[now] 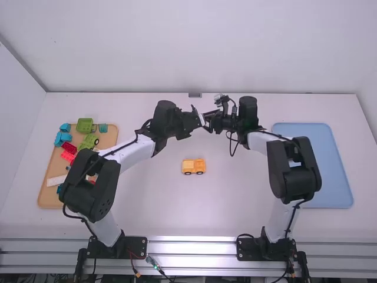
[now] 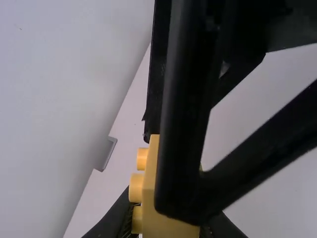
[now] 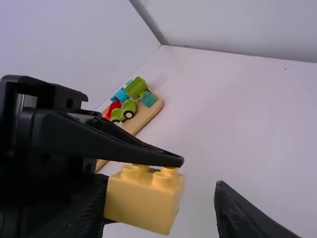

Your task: Assemble lego blocks to make yellow taxi

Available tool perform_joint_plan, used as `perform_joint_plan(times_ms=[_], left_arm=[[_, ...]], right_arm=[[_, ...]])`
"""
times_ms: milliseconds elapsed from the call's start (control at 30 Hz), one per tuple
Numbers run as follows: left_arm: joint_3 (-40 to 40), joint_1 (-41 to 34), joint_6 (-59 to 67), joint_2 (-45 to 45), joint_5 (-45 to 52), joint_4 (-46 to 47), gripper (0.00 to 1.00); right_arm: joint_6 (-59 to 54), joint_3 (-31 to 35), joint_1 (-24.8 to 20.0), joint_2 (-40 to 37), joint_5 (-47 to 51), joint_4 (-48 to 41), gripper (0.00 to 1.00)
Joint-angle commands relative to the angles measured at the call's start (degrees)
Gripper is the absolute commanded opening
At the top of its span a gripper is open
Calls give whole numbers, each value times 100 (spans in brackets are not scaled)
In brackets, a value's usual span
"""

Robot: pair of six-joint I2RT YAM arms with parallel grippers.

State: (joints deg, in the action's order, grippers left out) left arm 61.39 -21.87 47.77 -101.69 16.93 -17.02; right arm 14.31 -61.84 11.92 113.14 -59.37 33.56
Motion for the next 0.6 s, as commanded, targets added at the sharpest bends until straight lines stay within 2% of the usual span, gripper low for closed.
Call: perform_joint_plan(times_ms=[0,100,133,567], left_arm=[[101,-31,-44,-44,175,20,2],[101,-35,-42,-44,304,70,2],[98,-37,-44,-44,385,90,2],[96,-37,-44,-44,341,2,2]], right_arm=[[-83,-85,61,90,96,11,52],[-81,-85,33,90,94,13,52],[-81,-85,28,90,90,22,47],[-85,-83,46,90,92,2,34]])
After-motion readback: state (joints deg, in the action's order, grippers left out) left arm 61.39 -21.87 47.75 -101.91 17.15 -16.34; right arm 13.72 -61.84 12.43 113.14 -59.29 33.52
